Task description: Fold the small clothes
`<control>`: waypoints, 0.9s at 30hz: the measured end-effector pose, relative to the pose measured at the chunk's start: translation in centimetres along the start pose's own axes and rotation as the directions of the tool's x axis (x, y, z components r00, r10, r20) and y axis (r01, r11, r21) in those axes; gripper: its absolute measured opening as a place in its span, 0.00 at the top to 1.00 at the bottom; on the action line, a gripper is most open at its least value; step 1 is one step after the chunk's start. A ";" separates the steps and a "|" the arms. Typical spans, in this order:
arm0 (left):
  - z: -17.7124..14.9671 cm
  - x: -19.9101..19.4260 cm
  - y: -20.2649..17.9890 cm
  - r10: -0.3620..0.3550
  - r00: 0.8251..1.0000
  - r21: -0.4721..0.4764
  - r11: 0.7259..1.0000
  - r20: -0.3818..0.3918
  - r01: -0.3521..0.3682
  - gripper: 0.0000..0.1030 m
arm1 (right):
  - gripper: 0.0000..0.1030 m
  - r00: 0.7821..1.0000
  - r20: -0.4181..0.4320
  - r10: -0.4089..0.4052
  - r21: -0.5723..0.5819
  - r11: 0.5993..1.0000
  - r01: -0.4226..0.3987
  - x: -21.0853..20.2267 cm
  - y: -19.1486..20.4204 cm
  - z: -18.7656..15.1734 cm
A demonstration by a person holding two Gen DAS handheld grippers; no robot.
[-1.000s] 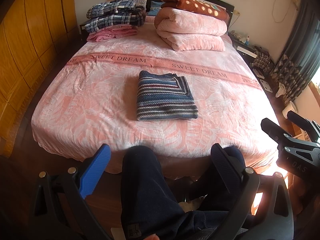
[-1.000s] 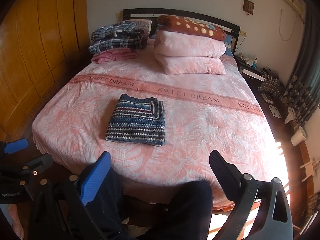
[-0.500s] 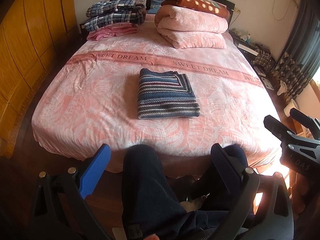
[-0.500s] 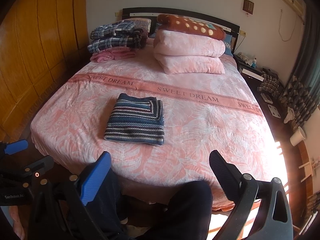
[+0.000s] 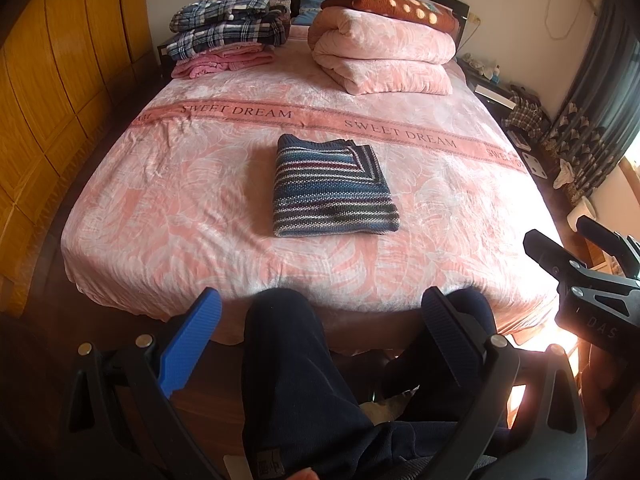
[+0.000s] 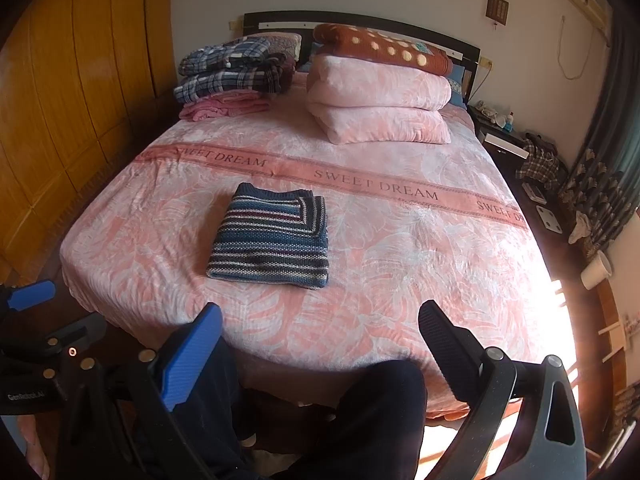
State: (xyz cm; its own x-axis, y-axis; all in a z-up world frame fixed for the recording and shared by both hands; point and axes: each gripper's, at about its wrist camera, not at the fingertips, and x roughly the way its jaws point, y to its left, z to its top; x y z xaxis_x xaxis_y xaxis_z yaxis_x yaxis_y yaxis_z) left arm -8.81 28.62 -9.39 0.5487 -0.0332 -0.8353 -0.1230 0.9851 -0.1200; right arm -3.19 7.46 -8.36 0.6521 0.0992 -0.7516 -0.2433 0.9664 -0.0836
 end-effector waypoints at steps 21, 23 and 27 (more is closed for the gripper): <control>0.1 0.0 0.0 0.001 1.000 0.002 1.000 0.003 -0.001 0.03 | 0.04 1.000 0.003 -0.002 0.005 1.000 0.002 0.4 0.2 -0.4; 0.1 0.0 -0.1 -0.001 1.000 0.000 1.000 0.006 0.001 0.03 | 0.04 1.000 0.016 -0.014 0.004 1.000 0.014 0.1 0.3 -0.5; 0.1 -0.2 -0.5 -0.002 1.000 0.003 1.000 0.011 0.002 0.03 | 0.04 1.000 0.018 -0.013 0.009 1.000 0.012 -0.2 0.5 -0.6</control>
State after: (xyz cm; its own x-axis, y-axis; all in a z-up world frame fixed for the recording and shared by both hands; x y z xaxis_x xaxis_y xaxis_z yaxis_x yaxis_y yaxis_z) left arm -8.78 28.20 -9.06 0.5578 -0.0329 -0.8293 -0.1194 0.9856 -0.1194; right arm -3.85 7.80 -8.61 0.6682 0.0914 -0.7383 -0.2286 0.9696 -0.0868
